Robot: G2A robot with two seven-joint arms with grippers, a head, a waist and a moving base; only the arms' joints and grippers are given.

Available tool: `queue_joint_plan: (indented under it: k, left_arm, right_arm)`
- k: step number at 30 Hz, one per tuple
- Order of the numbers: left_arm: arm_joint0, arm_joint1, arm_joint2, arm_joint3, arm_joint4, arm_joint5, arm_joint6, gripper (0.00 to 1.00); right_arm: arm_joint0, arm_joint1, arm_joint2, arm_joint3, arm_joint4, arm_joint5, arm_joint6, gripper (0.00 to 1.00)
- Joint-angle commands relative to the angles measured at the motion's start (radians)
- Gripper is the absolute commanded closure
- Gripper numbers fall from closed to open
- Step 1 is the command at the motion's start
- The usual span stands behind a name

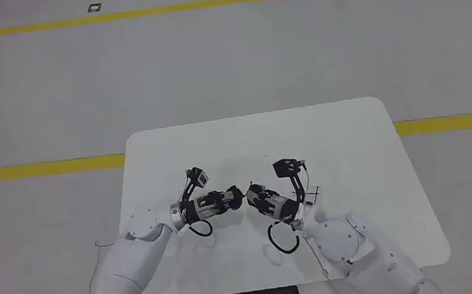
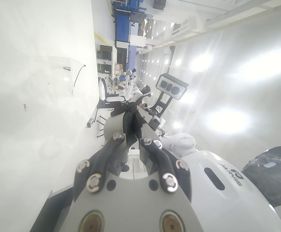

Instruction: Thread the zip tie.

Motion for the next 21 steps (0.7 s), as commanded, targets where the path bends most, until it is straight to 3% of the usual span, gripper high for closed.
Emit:
queue_joint_plan:
  k: [1,11,13,14,17,21]
  left_arm:
    - [0.000,0.000,0.000,0.000,0.000,0.000,0.000,1.00]
    - [0.000,0.000,0.000,0.000,0.000,0.000,0.000,1.00]
    - [0.000,0.000,0.000,0.000,0.000,0.000,0.000,1.00]
    - [0.000,0.000,0.000,0.000,0.000,0.000,0.000,1.00]
    - [0.000,0.000,0.000,0.000,0.000,0.000,0.000,1.00]
    - [0.000,0.000,0.000,0.000,0.000,0.000,0.000,1.00]
  right_arm:
    - [0.001,0.000,-0.001,0.000,0.000,-0.002,0.003,1.00]
    - [-0.003,0.000,0.000,-0.006,0.002,-0.010,0.004,1.00]
    - [-0.004,0.000,0.000,-0.006,0.002,-0.008,0.006,0.22]
    - [-0.004,0.000,0.000,-0.006,0.004,-0.007,0.005,0.01]
    - [-0.005,-0.001,0.000,-0.012,0.004,-0.008,-0.005,0.00]
    - [-0.007,0.000,0.003,-0.027,-0.009,-0.010,-0.012,0.19]
